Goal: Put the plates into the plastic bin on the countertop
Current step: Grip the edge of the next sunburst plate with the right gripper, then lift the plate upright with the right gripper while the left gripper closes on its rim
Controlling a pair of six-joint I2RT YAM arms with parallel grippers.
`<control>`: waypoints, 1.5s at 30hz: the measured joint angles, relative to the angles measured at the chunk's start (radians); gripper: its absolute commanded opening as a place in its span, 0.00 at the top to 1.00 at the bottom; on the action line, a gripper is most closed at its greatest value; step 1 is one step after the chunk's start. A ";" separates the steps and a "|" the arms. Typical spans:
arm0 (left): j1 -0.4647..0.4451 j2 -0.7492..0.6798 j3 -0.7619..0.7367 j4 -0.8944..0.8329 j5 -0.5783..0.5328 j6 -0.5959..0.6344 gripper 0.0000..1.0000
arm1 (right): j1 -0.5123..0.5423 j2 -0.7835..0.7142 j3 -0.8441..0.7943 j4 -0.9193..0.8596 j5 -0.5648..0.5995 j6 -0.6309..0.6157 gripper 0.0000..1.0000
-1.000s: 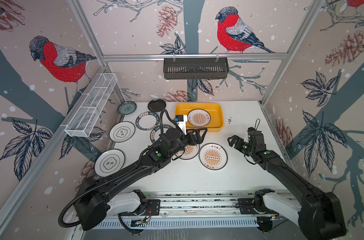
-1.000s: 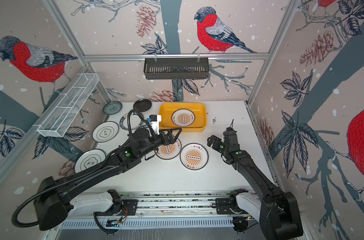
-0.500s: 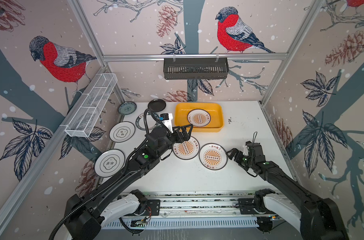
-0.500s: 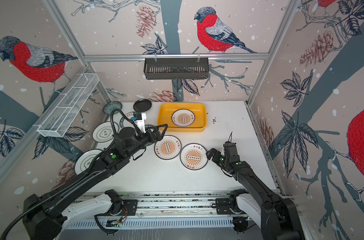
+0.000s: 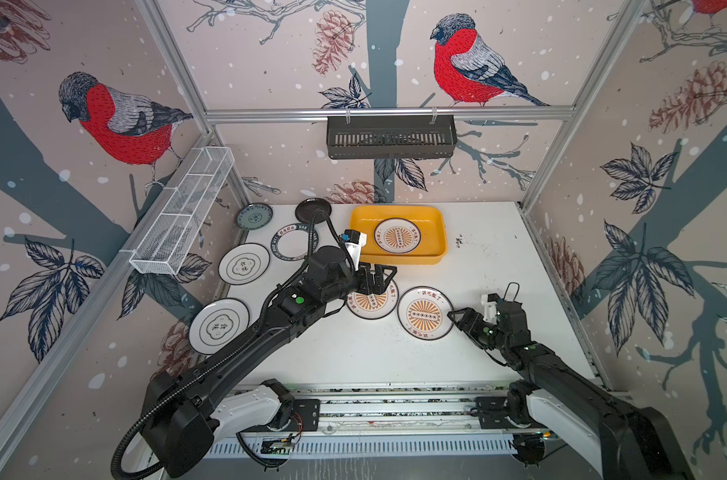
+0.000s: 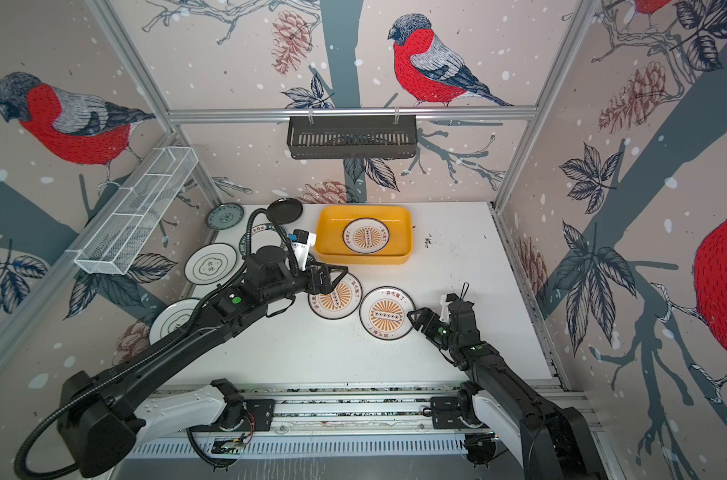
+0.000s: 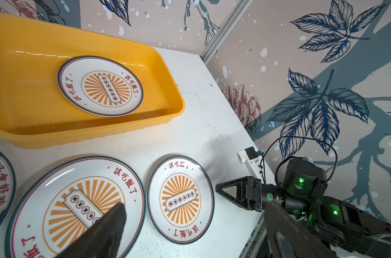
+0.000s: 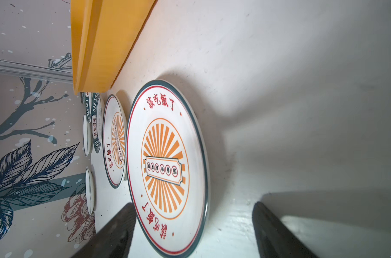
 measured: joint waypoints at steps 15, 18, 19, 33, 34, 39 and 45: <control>0.004 -0.033 -0.045 0.018 0.021 0.005 0.03 | 0.014 0.188 0.037 0.076 -0.064 -0.002 0.66; 0.005 -0.046 -0.054 0.019 0.021 0.003 0.03 | 0.015 0.179 0.035 0.057 -0.051 0.000 0.75; 0.005 -0.048 -0.055 0.020 0.021 0.003 0.03 | 0.016 0.174 0.034 0.050 -0.045 0.001 0.78; 0.024 -0.035 -0.037 0.014 0.027 0.012 0.03 | 0.018 0.088 0.045 0.004 0.003 0.063 0.97; 0.027 -0.034 -0.035 0.013 0.031 0.017 0.04 | 0.019 0.078 0.051 -0.005 0.013 0.075 0.97; 0.059 -0.019 -0.022 0.011 0.071 0.027 0.03 | -0.001 0.021 0.121 -0.098 0.065 0.083 0.98; 0.121 0.027 0.002 0.001 0.154 0.030 0.04 | -0.069 -0.032 0.265 -0.201 0.088 0.078 0.98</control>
